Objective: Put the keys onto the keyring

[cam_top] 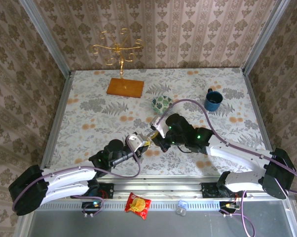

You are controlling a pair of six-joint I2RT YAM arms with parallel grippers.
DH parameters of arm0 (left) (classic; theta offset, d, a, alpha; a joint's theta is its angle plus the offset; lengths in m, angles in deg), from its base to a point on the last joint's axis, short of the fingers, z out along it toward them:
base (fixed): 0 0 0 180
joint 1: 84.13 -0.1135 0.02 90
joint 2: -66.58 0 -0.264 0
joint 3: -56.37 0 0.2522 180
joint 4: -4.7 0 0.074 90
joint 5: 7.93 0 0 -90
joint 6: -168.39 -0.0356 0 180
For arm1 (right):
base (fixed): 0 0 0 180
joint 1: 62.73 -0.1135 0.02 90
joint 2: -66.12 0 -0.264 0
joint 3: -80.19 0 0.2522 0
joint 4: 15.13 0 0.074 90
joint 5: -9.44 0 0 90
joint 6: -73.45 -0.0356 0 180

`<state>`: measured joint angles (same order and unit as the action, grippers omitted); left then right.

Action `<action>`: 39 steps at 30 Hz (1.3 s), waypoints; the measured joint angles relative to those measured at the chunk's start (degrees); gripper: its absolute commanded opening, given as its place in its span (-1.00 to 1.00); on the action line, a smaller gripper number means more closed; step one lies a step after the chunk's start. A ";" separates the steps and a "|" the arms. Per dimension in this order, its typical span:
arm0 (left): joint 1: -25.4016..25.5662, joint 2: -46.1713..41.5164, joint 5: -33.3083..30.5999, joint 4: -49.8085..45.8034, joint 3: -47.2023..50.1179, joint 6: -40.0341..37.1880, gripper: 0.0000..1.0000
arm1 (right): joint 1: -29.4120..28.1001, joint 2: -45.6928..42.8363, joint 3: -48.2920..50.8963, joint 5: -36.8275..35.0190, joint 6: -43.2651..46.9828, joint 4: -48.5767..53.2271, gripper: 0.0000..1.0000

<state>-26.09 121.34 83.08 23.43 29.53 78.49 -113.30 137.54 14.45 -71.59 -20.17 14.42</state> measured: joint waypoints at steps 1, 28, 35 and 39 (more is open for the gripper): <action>-0.24 0.00 -0.02 -0.31 0.00 0.39 -1.00 | 0.09 0.37 -0.98 -0.26 -0.61 1.55 -1.00; -5.64 -6.99 4.20 -9.53 -0.02 3.63 0.22 | 4.17 13.84 -25.81 3.37 5.53 31.19 -1.00; -5.99 -14.01 7.45 -19.34 -1.90 -3.58 0.21 | 6.67 13.84 -26.05 6.56 13.16 35.74 -1.00; -9.68 -13.29 11.34 -22.38 -5.90 -8.90 0.10 | 7.91 13.64 -25.94 8.74 17.86 36.85 -1.00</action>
<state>-35.78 108.05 94.43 1.05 23.62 69.59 -105.38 151.18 -11.50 -62.84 -2.31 51.27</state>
